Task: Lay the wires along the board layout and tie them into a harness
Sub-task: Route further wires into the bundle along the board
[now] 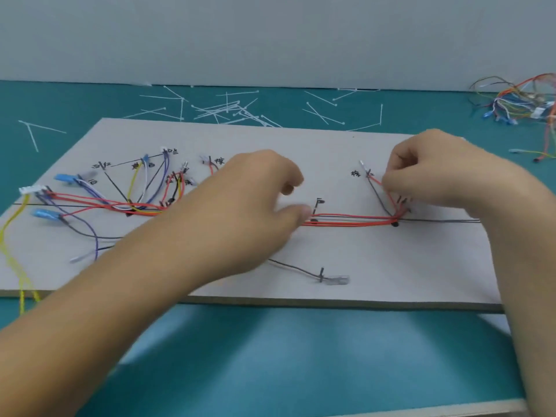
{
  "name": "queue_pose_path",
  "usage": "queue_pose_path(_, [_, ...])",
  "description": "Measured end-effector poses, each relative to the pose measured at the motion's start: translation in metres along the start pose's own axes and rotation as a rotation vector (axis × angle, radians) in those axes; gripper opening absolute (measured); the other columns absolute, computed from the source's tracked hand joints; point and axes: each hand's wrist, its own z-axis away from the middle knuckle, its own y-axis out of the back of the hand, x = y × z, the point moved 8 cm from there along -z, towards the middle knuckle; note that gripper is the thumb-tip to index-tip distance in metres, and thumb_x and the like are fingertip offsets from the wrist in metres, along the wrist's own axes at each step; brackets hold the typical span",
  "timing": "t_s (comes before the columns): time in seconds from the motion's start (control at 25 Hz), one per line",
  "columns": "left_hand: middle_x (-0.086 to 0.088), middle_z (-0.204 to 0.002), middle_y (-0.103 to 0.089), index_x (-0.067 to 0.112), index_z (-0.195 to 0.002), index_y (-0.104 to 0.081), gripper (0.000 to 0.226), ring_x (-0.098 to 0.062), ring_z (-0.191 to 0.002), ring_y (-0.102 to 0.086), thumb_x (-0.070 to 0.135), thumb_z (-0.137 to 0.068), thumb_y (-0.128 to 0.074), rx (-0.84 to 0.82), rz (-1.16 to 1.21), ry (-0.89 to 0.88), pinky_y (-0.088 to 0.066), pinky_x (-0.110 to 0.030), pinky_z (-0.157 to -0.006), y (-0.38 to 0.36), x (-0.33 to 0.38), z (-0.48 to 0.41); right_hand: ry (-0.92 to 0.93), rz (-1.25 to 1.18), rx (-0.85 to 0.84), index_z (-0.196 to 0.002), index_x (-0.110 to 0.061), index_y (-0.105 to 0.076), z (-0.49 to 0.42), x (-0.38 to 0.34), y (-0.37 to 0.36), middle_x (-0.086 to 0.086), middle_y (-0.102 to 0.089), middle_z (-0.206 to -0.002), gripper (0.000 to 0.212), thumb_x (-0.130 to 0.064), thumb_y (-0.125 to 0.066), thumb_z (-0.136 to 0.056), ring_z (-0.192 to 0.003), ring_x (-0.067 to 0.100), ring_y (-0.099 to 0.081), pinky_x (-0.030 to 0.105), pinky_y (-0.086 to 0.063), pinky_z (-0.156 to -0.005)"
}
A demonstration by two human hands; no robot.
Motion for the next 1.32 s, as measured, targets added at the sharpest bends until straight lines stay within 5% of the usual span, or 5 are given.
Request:
queue_pose_path(0.08, [0.029, -0.094, -0.071, 0.052, -0.11, -0.07, 0.029, 0.005, -0.082, -0.071, 0.057, -0.082, -0.064, 0.135, 0.171, 0.034, -0.058, -0.021, -0.05, 0.039, -0.023, 0.022, 0.104, -0.105, 0.179, -0.073, -0.023, -0.072, 0.005, -0.022, 0.004, -0.01, -0.068, -0.063, 0.01, -0.028, -0.067, -0.079, -0.06, 0.007, -0.063, 0.021, -0.042, -0.047])
queue_pose_path(0.2, [0.024, -0.086, -0.075, 0.056, -0.098, -0.074, 0.024, -0.008, -0.072, -0.075, 0.057, -0.075, -0.067, 0.115, 0.156, 0.108, -0.064, -0.046, -0.067, 0.069, -0.06, 0.035, 0.321, -0.168, 0.074, -0.074, -0.03, -0.073, 0.02, -0.064, -0.026, -0.015, -0.068, -0.068, 0.008, -0.032, -0.07, -0.08, -0.059, -0.006, -0.06, 0.013, -0.041, -0.044])
queue_pose_path(0.6, [0.054, -0.081, -0.054, 0.037, -0.074, -0.075, 0.007, 0.004, -0.078, -0.057, 0.043, -0.074, -0.078, 0.114, -0.065, 0.202, -0.041, -0.036, -0.088, 0.031, -0.065, 0.018, 0.376, -0.149, 0.0, -0.067, -0.022, -0.068, 0.018, -0.079, -0.061, -0.012, -0.065, -0.063, 0.006, -0.026, -0.072, -0.071, -0.059, 0.003, -0.059, 0.024, -0.048, -0.052])
queue_pose_path(0.84, [0.027, -0.068, -0.068, 0.028, -0.071, -0.079, 0.015, 0.02, -0.069, -0.057, 0.018, -0.081, -0.084, 0.131, -0.043, 0.187, -0.034, 0.003, -0.053, 0.03, -0.072, 0.01, 0.407, -0.126, -0.042, -0.062, -0.019, -0.068, 0.017, -0.086, -0.058, -0.011, -0.066, -0.058, 0.011, -0.021, -0.073, -0.072, -0.053, 0.004, -0.057, 0.021, -0.044, -0.048])
queue_pose_path(1.32, [0.001, -0.097, -0.069, 0.027, -0.1, -0.073, 0.011, -0.026, -0.095, -0.067, 0.021, -0.092, -0.068, 0.04, -0.103, 0.067, -0.057, -0.04, -0.085, -0.02, 0.006, -0.014, 0.254, 0.022, -0.218, -0.078, -0.031, -0.076, 0.01, -0.018, -0.016, -0.007, -0.07, -0.066, 0.014, -0.017, -0.075, -0.076, -0.06, 0.011, -0.061, 0.03, -0.052, -0.059])
